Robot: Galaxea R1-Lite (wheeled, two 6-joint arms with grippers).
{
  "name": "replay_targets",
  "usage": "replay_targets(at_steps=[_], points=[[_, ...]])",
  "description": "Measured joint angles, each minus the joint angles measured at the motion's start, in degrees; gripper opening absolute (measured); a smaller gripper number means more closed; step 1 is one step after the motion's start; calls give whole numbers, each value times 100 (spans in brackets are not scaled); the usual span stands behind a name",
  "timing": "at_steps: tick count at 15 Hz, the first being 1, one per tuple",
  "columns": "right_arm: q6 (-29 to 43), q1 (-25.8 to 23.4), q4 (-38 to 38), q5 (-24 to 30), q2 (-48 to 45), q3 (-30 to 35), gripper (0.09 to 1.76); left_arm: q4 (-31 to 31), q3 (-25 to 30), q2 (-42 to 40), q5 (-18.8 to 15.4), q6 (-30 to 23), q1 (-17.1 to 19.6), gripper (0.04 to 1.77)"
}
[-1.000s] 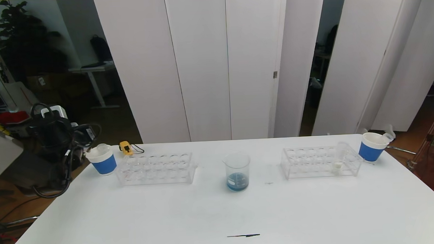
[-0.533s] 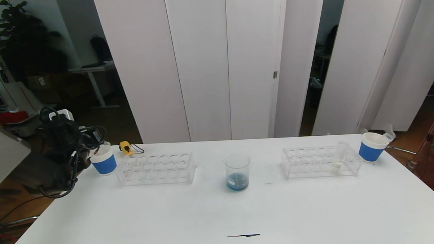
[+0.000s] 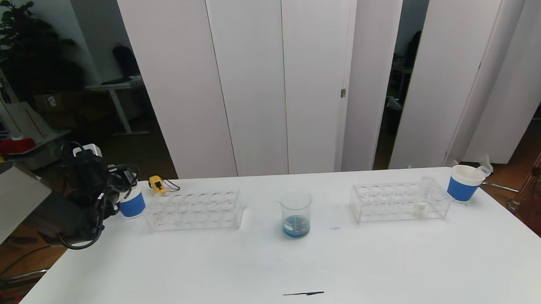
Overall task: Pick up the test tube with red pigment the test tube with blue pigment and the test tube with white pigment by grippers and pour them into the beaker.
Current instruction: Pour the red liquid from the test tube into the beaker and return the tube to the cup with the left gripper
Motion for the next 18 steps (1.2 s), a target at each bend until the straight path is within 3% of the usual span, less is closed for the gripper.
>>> replay_targets(at_steps=[3,4,5,6,7,8,18], points=[[2,0,0,-2,0,0,175,5,0,20,2,11,-5,58],[0,0,0,-2,0,0,175,-2,0,20,0,26,-5,68],[0,0,0,0,0,0,175,-4,0,15,-2,52,0,90],[0,0,0,-2,0,0,175,-6,0,12,-5,56,2,130],[0,0,0,-2,0,0,175,-4,0,6,-6,59,4,158],[0,0,-1,-2,0,0,175,-6,0,0,-6,61,0,172],[2,0,0,-2,0,0,175,9,-27,-256,-9,106,-102,173]])
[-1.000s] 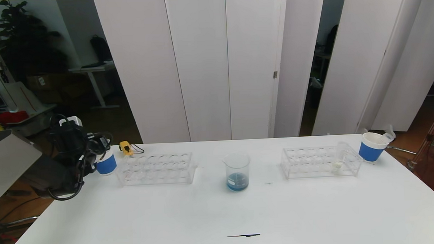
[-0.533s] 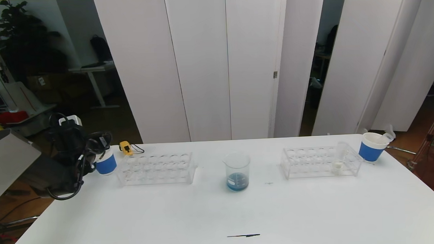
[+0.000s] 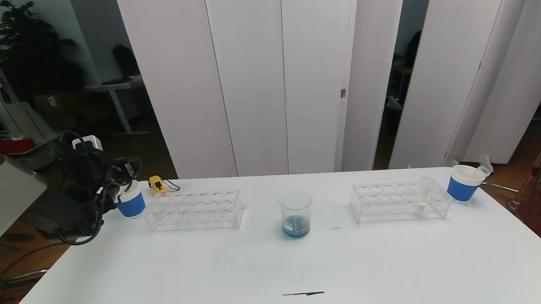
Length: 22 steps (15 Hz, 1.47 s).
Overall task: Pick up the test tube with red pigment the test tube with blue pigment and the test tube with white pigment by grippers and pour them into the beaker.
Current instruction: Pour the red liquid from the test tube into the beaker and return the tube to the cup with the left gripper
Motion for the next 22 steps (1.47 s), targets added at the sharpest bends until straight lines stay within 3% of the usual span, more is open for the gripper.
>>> replay_targets(at_steps=[3,7,11,17,22], points=[[-2,0,0,2,0,0,175,115,33,-280,9,29,-93,173],[-2,0,0,2,0,0,175,232,361,-942,15,530,-247,173],[-5,0,0,2,0,0,175,516,1163,-2059,4,725,-374,173],[-2,0,0,0,0,0,175,1050,2918,-4350,0,1195,-791,173],[-2,0,-1,2,0,0,175,2321,3795,-6474,-5,1382,-940,173]])
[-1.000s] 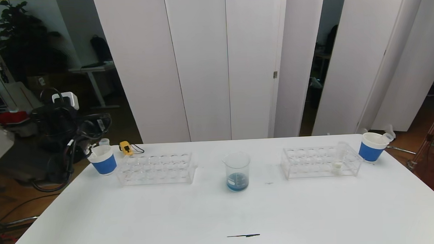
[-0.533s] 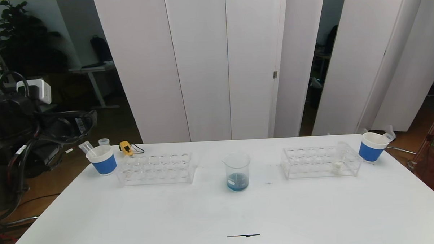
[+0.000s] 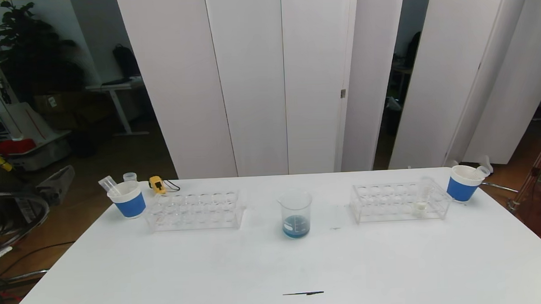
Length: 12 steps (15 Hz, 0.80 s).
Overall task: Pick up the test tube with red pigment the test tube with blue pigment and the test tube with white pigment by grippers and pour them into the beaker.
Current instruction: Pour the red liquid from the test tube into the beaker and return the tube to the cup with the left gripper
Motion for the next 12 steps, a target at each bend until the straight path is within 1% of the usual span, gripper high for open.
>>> replay_targets(at_steps=[3,7,9,10,12], points=[[0,0,1,0,0,0,175,1334,205,-1464,-11,16,-16,173],[-2,0,1,-2,0,0,175,3163,233,-3341,-171,11,-18,173],[-2,-2,1,-2,0,0,175,3851,218,-4083,-216,13,-18,173],[0,-2,1,0,0,0,175,4158,218,-4435,-286,11,-24,173],[0,-2,1,-2,0,0,175,4569,254,-5038,-505,5,-101,173]])
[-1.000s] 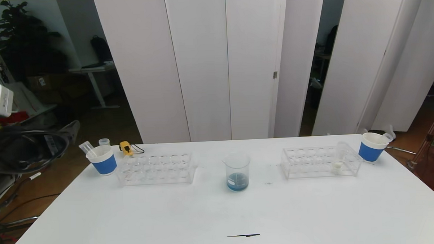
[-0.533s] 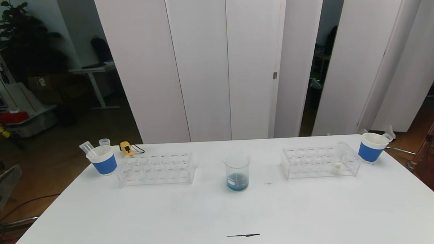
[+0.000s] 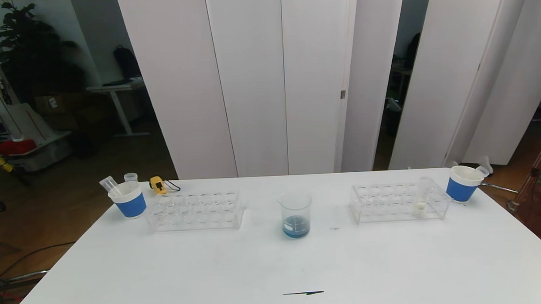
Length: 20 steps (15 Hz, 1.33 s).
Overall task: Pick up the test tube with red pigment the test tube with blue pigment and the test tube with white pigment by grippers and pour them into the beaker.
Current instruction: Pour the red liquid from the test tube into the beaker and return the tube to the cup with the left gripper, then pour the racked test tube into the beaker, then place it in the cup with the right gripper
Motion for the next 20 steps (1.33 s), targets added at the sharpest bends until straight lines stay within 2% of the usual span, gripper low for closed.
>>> replay_targets(at_steps=[4,8,10,12,13,14,15,16,20], points=[[0,0,0,0,0,0,175,633,177,-1045,-680,-22,-140,173],[-2,2,0,2,0,0,175,633,662,-1418,-669,-105,-151,173],[0,2,0,0,0,0,175,276,1189,-1462,-461,-157,-151,173],[0,0,0,0,0,0,175,-555,1826,-1476,-389,-188,-151,173],[-2,0,0,0,0,0,175,-1126,2131,-1480,-435,-280,-151,173],[0,0,0,2,0,0,175,-1351,2343,-1482,-653,-461,-151,173],[2,0,-1,0,0,0,175,-1349,2467,-1482,-883,-549,-151,173],[0,0,0,0,0,0,175,-1096,2564,-1485,-944,-592,-151,173],[0,0,0,2,0,0,175,-957,2633,-1485,-972,-733,-151,173]])
